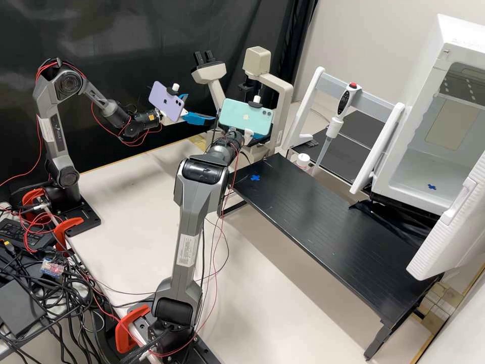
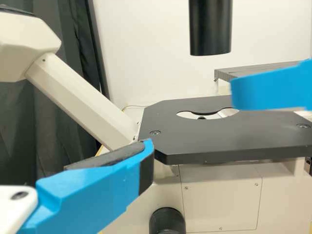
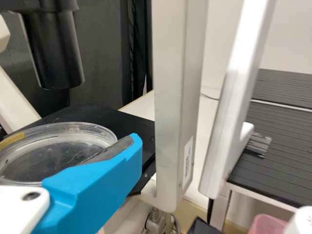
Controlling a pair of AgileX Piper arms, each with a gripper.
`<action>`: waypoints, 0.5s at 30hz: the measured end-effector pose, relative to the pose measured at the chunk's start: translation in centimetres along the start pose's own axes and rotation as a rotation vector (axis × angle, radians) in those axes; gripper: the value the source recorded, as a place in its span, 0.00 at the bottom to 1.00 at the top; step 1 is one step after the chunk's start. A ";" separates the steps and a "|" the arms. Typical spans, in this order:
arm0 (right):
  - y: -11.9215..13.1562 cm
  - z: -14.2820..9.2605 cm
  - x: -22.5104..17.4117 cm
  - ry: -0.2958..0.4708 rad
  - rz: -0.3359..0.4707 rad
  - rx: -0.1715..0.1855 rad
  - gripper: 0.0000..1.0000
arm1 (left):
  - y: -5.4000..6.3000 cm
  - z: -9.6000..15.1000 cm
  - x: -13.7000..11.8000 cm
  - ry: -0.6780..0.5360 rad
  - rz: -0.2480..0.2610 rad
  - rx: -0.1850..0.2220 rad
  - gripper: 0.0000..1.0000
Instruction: Move the petri dish to the bench
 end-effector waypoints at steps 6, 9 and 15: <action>0.8 0.0 -3.8 0.006 0.047 -0.013 0.00 | 0.0 0.0 0.0 0.000 0.000 0.000 1.00; 1.2 0.2 -5.4 0.003 0.078 0.004 0.00 | 0.0 0.0 0.0 0.000 0.000 0.000 1.00; 1.2 1.7 -8.6 -0.036 0.119 0.003 0.00 | 0.0 0.0 0.0 0.000 0.000 0.000 1.00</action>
